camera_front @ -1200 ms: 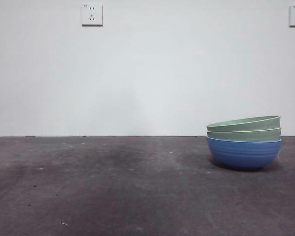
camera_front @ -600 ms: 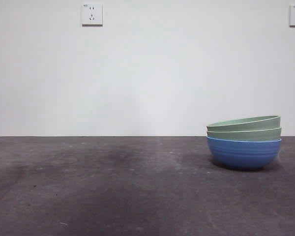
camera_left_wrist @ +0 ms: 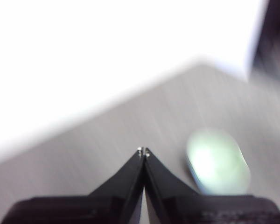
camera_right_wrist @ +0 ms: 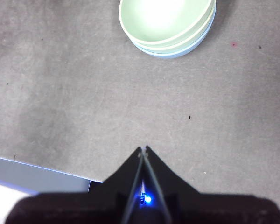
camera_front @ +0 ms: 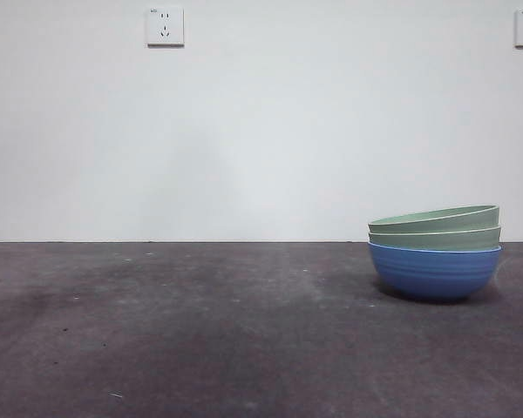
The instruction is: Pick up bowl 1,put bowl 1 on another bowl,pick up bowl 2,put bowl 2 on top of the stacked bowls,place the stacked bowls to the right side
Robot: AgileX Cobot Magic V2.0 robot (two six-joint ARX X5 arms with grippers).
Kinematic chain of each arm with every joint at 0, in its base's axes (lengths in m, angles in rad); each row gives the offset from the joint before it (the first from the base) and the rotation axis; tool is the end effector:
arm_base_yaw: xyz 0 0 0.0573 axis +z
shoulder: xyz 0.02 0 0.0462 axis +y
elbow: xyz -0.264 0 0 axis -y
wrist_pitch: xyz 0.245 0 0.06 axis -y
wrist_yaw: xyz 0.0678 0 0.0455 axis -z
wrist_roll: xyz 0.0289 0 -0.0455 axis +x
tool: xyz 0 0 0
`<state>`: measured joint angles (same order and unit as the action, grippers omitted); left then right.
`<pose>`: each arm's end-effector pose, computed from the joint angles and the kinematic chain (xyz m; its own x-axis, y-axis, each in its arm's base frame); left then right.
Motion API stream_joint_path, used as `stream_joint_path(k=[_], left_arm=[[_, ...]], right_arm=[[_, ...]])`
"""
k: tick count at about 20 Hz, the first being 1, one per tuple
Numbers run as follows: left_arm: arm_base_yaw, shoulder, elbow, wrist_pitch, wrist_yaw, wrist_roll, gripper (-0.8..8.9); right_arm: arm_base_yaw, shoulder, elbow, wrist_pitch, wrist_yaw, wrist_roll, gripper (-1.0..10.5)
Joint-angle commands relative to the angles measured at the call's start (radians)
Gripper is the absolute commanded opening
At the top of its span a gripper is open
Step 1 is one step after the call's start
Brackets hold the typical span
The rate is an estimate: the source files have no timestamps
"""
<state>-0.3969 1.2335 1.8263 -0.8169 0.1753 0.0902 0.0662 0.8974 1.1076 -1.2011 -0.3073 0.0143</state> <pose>0.1790 -0.0805 0.5179 0.8180 -0.5320 -0.2188 0.5537 0.8312 0.0492 0.1338 0.0176 0.3399 0.5011 0.3364 -0.7973 -0.2165 0.9408 0.2608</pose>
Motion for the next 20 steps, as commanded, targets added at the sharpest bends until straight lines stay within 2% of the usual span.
stream_joint_path(k=[1,3,7,11,15,20], left_arm=[[0.097,-0.079,-0.072,0.092,0.048,0.019,-0.03],[0.191,-0.189,-0.203,0.203,0.073,0.019,-0.03],[0.34,-0.462,-0.626,0.494,0.058,0.023,-0.03],[0.414,-0.714,-1.048,0.756,-0.011,0.027,-0.03],[0.444,-0.926,-1.387,0.863,-0.018,0.014,-0.03],[0.452,-1.094,-1.647,0.869,-0.019,-0.016,-0.03]], right_arm=[[0.0,0.0,-0.006,0.003,-0.001,-0.006,0.0],[0.0,0.0,-0.006,0.003,-0.001,-0.006,0.0],[0.0,0.0,-0.006,0.003,-0.001,-0.006,0.0],[0.0,0.0,-0.006,0.004,-0.001,-0.006,0.0],[0.0,0.0,-0.006,0.003,-0.001,-0.006,0.0],[0.0,0.0,-0.006,0.003,-0.001,-0.006,0.0]])
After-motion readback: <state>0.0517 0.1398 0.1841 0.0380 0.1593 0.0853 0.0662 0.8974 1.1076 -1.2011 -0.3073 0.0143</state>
